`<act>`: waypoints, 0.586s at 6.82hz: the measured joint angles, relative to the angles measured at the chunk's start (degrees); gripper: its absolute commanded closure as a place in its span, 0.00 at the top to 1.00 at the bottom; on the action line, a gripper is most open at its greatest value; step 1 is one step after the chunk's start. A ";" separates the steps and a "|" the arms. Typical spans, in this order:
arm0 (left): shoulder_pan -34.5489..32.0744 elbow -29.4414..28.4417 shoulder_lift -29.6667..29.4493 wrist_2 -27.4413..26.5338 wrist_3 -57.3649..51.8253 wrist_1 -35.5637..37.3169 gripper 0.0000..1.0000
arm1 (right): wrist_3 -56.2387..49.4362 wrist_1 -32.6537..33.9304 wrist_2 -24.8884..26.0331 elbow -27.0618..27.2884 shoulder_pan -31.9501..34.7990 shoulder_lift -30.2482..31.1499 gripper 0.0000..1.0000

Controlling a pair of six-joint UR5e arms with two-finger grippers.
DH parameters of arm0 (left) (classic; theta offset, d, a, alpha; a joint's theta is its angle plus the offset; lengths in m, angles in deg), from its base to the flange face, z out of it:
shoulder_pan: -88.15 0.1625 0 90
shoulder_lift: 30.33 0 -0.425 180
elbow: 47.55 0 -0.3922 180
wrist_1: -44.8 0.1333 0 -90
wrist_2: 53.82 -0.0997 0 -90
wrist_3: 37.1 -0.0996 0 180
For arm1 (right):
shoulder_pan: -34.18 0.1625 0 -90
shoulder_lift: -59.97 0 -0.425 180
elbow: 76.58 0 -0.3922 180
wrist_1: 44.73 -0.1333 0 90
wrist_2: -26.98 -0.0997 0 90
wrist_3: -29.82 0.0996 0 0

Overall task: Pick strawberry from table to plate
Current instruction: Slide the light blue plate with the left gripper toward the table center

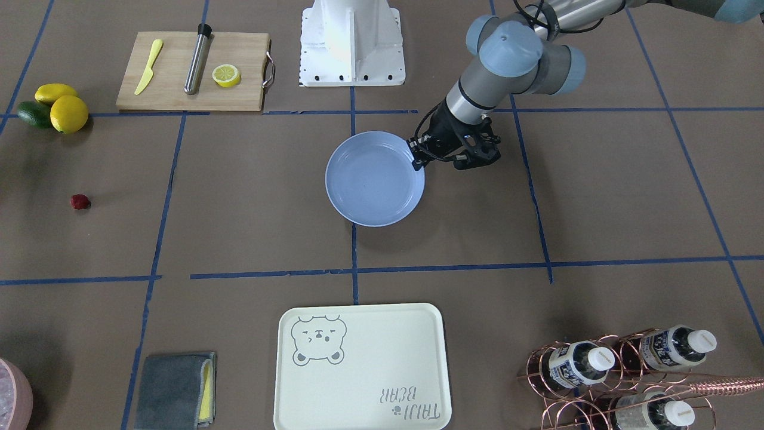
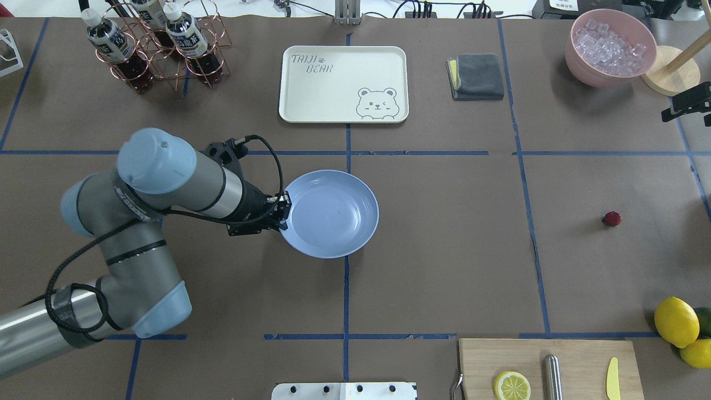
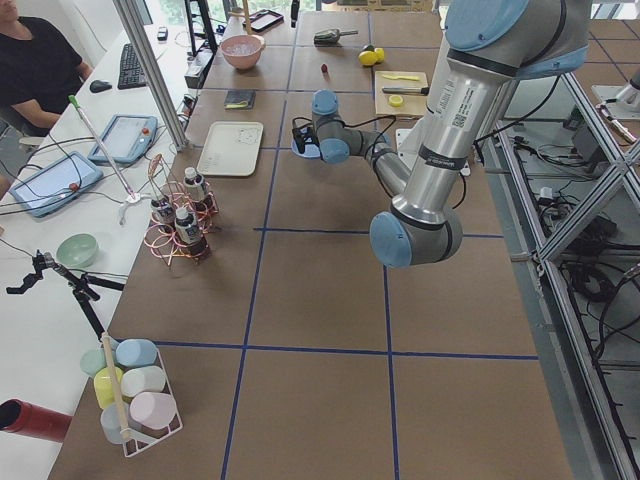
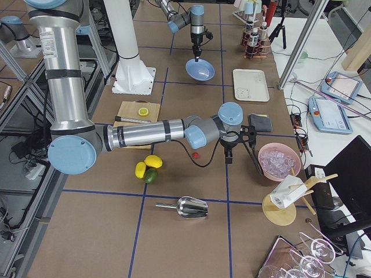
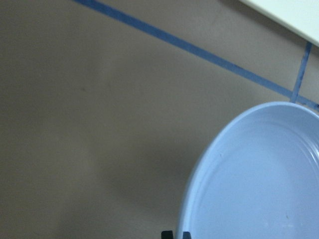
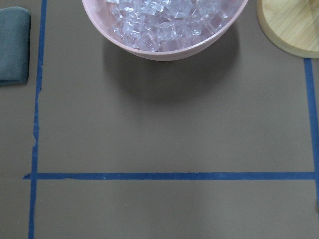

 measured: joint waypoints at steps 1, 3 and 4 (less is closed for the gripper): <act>2.24 -1.40 -0.64 -1.73 1.31 -1.59 0.00 | 1.96 -0.54 0.24 0.59 -1.20 0.10 1.00; 4.06 -2.81 -1.57 -2.74 2.83 -3.66 0.99 | 3.16 -0.77 0.33 1.24 -2.65 0.35 1.00; 4.40 -2.81 -1.80 -2.86 2.97 -3.89 1.00 | 3.36 -0.81 0.31 1.42 -3.28 0.41 1.00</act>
